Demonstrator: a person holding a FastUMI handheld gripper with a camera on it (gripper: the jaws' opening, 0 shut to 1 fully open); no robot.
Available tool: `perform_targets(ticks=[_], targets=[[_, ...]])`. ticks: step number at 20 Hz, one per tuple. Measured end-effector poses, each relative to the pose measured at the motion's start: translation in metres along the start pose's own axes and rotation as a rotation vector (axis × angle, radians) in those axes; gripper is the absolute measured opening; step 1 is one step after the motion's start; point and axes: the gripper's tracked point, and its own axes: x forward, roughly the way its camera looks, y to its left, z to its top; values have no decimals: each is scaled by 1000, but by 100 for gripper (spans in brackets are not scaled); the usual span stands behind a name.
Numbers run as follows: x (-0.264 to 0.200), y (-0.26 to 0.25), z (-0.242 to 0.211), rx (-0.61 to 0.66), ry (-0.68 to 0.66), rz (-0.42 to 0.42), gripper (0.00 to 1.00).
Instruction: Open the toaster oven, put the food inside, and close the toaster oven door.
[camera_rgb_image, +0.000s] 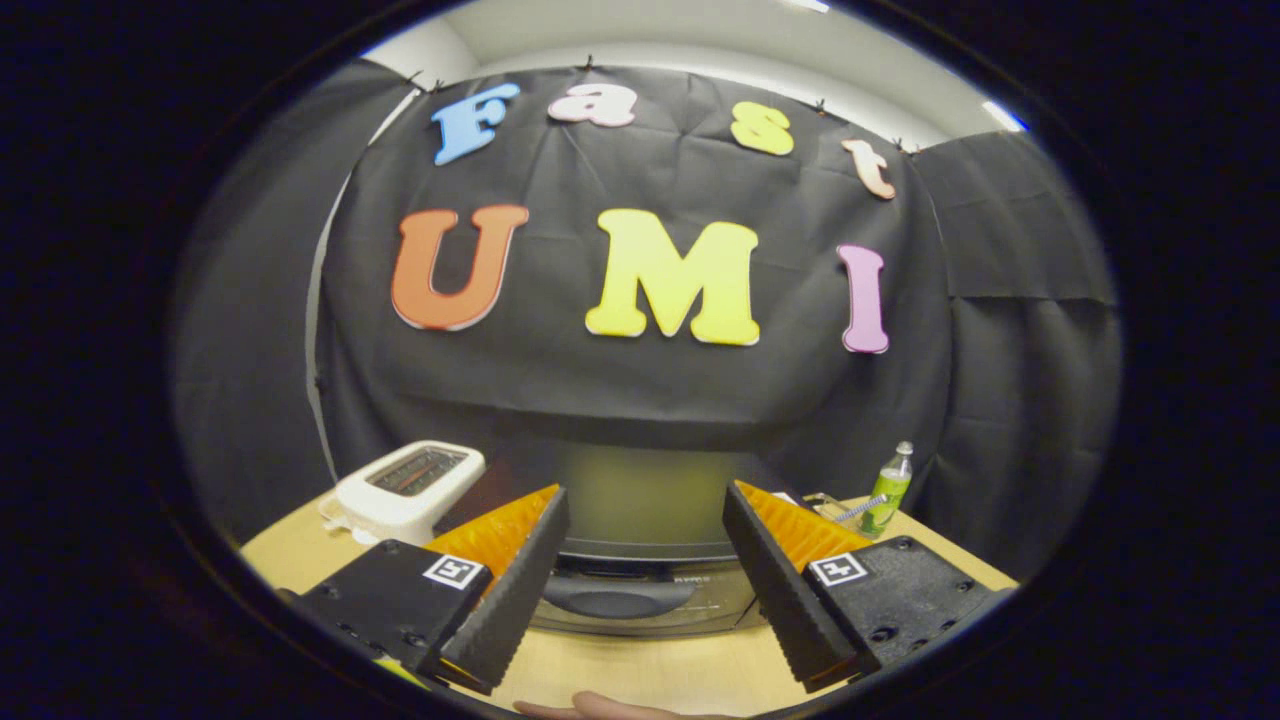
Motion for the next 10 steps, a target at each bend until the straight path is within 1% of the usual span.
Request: perform_targets(ticks=[3, 5, 6, 8, 9, 10], targets=[[17, 5, -27, 37, 89, 14, 100], [25, 2, -36, 25, 114, -11, 100], [26, 4, -42, 23, 131, -5, 100], [29, 19, -52, 59, 181, 53, 100], [26, 22, -59, 66, 223, 61, 100], [23, 18, -53, 85, 210, 44, 100]])
